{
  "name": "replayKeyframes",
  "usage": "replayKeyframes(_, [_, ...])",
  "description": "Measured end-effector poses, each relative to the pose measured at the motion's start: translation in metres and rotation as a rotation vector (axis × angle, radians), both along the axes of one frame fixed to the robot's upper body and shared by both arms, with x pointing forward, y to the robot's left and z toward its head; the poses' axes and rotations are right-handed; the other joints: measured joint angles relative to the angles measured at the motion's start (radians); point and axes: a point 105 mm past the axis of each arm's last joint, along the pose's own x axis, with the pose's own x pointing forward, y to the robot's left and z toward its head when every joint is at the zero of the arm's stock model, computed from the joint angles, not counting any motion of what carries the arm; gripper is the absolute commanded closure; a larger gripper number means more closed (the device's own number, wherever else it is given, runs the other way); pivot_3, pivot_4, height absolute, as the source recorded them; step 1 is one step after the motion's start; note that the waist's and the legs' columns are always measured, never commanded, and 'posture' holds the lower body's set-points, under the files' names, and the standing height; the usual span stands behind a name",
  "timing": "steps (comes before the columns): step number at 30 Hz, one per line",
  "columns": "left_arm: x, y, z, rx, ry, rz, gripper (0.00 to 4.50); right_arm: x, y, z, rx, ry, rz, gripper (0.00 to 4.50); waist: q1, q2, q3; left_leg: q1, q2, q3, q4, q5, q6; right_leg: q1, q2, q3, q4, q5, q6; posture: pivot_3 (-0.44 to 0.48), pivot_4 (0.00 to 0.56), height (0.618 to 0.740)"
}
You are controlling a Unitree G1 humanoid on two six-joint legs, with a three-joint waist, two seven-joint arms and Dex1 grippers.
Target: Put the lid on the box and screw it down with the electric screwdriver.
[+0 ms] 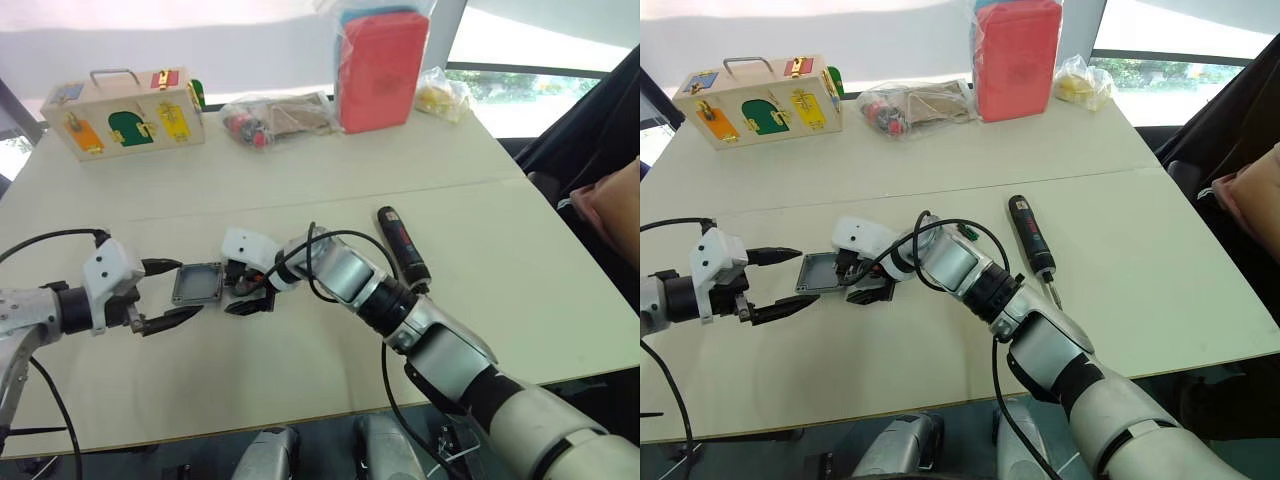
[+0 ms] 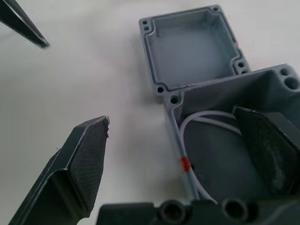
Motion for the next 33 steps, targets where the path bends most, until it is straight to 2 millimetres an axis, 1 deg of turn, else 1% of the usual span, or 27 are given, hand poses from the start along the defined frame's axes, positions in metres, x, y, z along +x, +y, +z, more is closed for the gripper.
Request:
replayKeyframes(2, [-0.001,-0.005,0.002,-0.007,-0.011,-0.009,0.04,0.002,-0.005,0.007,0.013,-0.011,-0.001,0.0,0.002,0.0,0.0,0.0,0.0,0.0,0.0,0.0,0.0,0.0,0.0,0.0,0.0,0.0,0.0,0.0,0.15,0.74])
replayKeyframes(3, [-0.001,-0.008,0.004,-0.013,-0.021,-0.021,0.04,0.003,-0.01,0.016,0.03,-0.029,0.0,0.0,0.003,0.0,0.0,0.0,0.0,0.0,0.0,0.0,0.0,0.0,0.0,0.0,0.0,0.0,0.0,0.0,0.15,0.74])
replayKeyframes(7, [0.0,-0.016,0.013,-0.018,-0.056,-0.051,0.04,0.004,-0.042,0.057,0.125,-0.086,-0.018,0.0,0.007,0.0,0.0,0.0,0.0,0.0,0.001,0.0,0.0,0.0,0.0,0.0,0.0,0.0,0.0,0.0,0.15,0.74])
replayKeyframes(8, [0.003,-0.022,0.014,-0.017,-0.062,-0.078,0.04,0.0,-0.056,0.065,0.155,-0.079,-0.022,0.0,0.01,0.0,0.0,0.0,0.0,0.0,0.001,0.0,0.0,0.001,0.0,0.0,0.0,0.0,0.0,0.0,0.15,0.74])
replayKeyframes(9, [0.004,-0.024,0.014,-0.015,-0.064,-0.092,0.04,-0.004,-0.061,0.069,0.167,-0.074,-0.009,0.0,0.011,0.0,0.0,0.0,0.0,0.0,0.001,0.0,0.0,0.0,0.0,0.0,0.0,0.0,0.0,0.0,0.15,0.74])
replayKeyframes(10, [0.009,-0.03,0.014,-0.005,-0.069,-0.13,0.04,-0.012,-0.075,0.071,0.178,-0.059,0.004,0.0,0.014,0.0,0.0,0.0,0.0,0.0,0.001,0.0,0.0,0.001,0.0,0.0,0.0,0.0,0.0,0.0,0.15,0.74])
replayKeyframes(11, [0.012,-0.033,0.013,0.001,-0.07,-0.149,0.04,-0.015,-0.083,0.072,0.18,-0.053,0.005,0.0,0.019,0.0,0.0,0.0,0.0,0.0,0.001,0.0,0.0,0.001,0.0,0.0,0.0,0.0,0.0,0.0,0.15,0.74])
replayKeyframes(12, [0.019,-0.039,0.01,0.001,-0.068,-0.186,0.04,-0.02,-0.098,0.072,0.183,-0.049,0.004,0.0,0.024,0.0,0.0,0.0,0.0,0.001,0.002,0.0,0.0,0.001,0.0,0.0,0.0,0.0,0.0,0.0,0.15,0.74])
replayKeyframes(13, [0.02,-0.04,0.007,-0.002,-0.059,-0.196,0.04,-0.022,-0.103,0.072,0.183,-0.047,0.006,0.0,0.026,0.0,0.0,0.0,0.0,0.001,0.002,0.0,0.0,0.001,0.0,0.0,0.0,0.0,0.0,0.0,0.15,0.74])
replayKeyframes(14, [0.026,-0.045,0.002,-0.005,-0.049,-0.224,0.04,-0.026,-0.114,0.072,0.183,-0.048,0.001,0.0,0.026,0.0,0.0,0.0,0.0,0.002,0.002,0.0,0.0,0.001,-0.001,0.0,0.0,0.0,0.0,0.0,0.15,0.74])
replayKeyframes(17, [0.033,-0.051,-0.012,0.011,-0.028,-0.269,0.04,-0.036,-0.125,0.071,0.185,-0.034,0.016,0.0,0.022,-0.001,0.0,0.0,0.0,0.003,0.002,0.0,0.0,0.0,0.0,0.0,0.0,0.0,0.0,0.0,0.15,0.74])
replayKeyframes(19, [0.043,-0.058,-0.019,0.02,-0.036,-0.303,0.04,-0.043,-0.139,0.071,0.193,-0.025,-0.002,0.0,0.03,-0.001,0.0,0.0,0.0,0.002,0.002,0.0,0.0,0.0,-0.001,0.0,0.0,0.0,0.0,0.0,0.15,0.74])
replayKeyframes(22, [0.054,-0.06,-0.028,0.034,-0.027,-0.321,0.04,-0.05,-0.156,0.077,0.204,-0.023,-0.047,0.0,0.034,-0.001,-0.001,-0.001,-0.001,0.003,0.005,0.0,0.001,0.001,-0.002,0.0,0.0,0.0,0.0,0.0,0.15,0.74])
replayKeyframes(25, [0.056,-0.064,-0.035,0.035,-0.02,-0.345,0.04,-0.054,-0.165,0.082,0.217,-0.03,-0.081,0.0,0.032,-0.001,-0.001,-0.001,-0.001,0.003,0.005,0.0,0.001,0.001,-0.002,0.0,0.0,0.0,0.0,0.0,0.15,0.74])
replayKeyframes(28, [0.06,-0.07,-0.041,0.039,-0.016,-0.365,0.04,-0.059,-0.181,0.083,0.213,-0.022,-0.147,0.0,0.034,-0.001,-0.001,-0.001,-0.001,0.003,0.005,0.0,0.001,0.001,-0.002,-0.001,0.0,0.0,0.0,0.0,0.15,0.74])
replayKeyframes(30, [0.06,-0.071,-0.044,0.037,-0.012,-0.376,0.55,-0.063,-0.188,0.084,0.211,-0.023,-0.182,0.0,0.034,-0.001,-0.001,-0.001,-0.001,0.003,0.005,-0.001,0.002,0.002,-0.002,0.0,0.0,0.0,0.0,0.0,0.15,0.74])
replayKeyframes(31, [0.06,-0.072,-0.045,0.037,-0.01,-0.382,0.69,-0.066,-0.191,0.084,0.208,-0.023,-0.195,0.0,0.034,-0.001,-0.001,-0.001,-0.001,0.003,0.005,-0.001,0.002,0.002,-0.002,0.0,0.0,0.0,0.0,0.0,0.15,0.74])
replayKeyframes(33, [0.061,-0.073,-0.044,0.037,-0.017,-0.394,1.42,-0.07,-0.194,0.081,0.21,-0.013,-0.214,0.0,0.034,-0.001,-0.001,-0.001,0.0,0.003,0.005,-0.001,0.002,0.002,-0.002,0.0,0.0,0.0,0.0,0.0,0.15,0.74])
